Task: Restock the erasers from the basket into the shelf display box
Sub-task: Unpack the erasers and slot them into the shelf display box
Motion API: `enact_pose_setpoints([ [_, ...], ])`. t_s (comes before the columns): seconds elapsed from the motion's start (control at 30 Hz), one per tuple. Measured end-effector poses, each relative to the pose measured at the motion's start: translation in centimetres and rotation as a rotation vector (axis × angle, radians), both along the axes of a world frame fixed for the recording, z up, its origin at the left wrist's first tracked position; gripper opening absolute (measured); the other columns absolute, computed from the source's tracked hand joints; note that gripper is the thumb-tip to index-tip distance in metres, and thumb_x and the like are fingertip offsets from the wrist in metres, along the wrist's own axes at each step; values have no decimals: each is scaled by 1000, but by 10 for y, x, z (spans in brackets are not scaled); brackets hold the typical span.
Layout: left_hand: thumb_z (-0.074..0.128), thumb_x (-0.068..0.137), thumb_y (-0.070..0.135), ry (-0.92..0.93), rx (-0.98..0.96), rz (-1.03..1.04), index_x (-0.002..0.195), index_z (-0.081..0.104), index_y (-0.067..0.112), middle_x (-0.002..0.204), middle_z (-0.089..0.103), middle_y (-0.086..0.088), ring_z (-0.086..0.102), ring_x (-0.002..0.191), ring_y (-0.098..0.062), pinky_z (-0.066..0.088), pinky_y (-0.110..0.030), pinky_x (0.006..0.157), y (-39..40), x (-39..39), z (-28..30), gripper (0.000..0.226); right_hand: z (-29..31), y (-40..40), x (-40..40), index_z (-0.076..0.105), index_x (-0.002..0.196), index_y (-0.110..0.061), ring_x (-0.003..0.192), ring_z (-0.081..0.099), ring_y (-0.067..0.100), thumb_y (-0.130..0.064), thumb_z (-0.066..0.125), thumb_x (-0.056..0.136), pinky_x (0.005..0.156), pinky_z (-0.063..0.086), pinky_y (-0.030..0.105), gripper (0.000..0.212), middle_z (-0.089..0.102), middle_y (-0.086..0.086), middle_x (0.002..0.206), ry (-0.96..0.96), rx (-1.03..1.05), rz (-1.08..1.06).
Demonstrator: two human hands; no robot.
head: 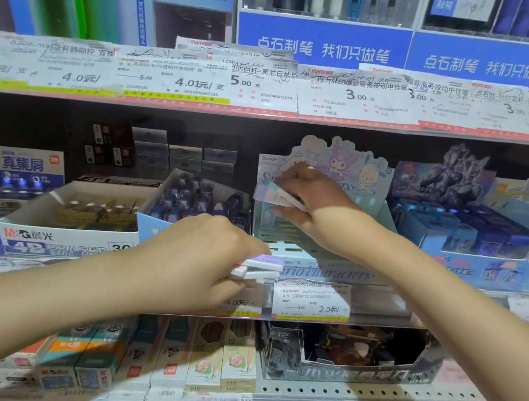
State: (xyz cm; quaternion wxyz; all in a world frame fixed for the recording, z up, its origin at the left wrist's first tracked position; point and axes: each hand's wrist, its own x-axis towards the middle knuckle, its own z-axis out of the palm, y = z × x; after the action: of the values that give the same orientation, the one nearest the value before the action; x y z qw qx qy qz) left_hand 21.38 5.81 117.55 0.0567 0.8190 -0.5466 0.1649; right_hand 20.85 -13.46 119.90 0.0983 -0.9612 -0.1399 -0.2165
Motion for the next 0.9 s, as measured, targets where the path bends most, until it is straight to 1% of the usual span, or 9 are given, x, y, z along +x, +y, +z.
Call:
enact_pose_setpoints([
  [0.1,50,78,19,60,-108,-2,66,48,17,58,51,4,47,56,-14,38,-34,52,-2,0,3,13,2,-1,-10,59,110,-6,101,54,31,-24,54,91,85,41,33,27,57,15,111,-23,131,45],
  [0.2,54,79,20,118,-258,30,65,53,20,54,49,6,45,52,-10,33,-27,50,-2,-4,6,14,6,-2,-26,61,102,-11,77,61,8,-23,56,90,70,47,25,18,64,2,90,49,397,122],
  [0.23,56,80,21,156,-323,50,67,56,20,55,53,5,48,53,-12,35,-29,50,-2,-5,7,13,7,-2,-31,62,100,-13,63,57,-1,-20,56,90,61,45,18,14,62,-3,81,96,476,147],
  [0.3,64,83,21,248,-452,92,70,61,16,56,58,-1,51,55,-15,38,-29,52,-4,-10,9,15,9,-1,-41,62,89,-12,44,46,-1,-18,56,90,48,39,13,8,58,-2,66,197,614,192],
  [0.4,68,81,27,488,-621,139,70,60,6,51,53,-8,43,44,-10,34,-20,46,-7,-19,15,24,10,1,-52,57,66,-14,37,40,5,-19,56,90,40,32,12,25,53,-2,50,341,703,281],
  [0.5,64,68,44,726,-789,117,61,59,13,47,52,1,44,44,-8,36,-15,45,-11,-26,16,32,6,4,-58,57,78,-9,39,41,9,-18,57,89,40,34,14,14,50,2,53,426,688,357],
  [0.6,63,71,40,848,-887,114,51,53,21,43,49,5,42,43,-3,35,-11,44,-16,-30,18,29,0,6,-59,58,90,0,39,42,11,-18,57,89,40,36,15,19,49,5,55,461,651,378],
  [0.77,65,81,21,978,-871,106,51,57,21,44,48,5,41,42,-4,36,-12,42,-16,-32,20,31,-6,8,-64,61,101,-6,36,42,6,-21,50,93,40,34,10,20,50,3,56,524,646,436],
  [0.9,64,79,19,1047,-790,68,69,62,14,42,47,6,41,41,-3,35,-10,41,-9,-31,23,12,-5,6,-69,59,102,-9,37,53,7,-34,39,92,33,29,10,34,60,-2,60,588,675,453],
])
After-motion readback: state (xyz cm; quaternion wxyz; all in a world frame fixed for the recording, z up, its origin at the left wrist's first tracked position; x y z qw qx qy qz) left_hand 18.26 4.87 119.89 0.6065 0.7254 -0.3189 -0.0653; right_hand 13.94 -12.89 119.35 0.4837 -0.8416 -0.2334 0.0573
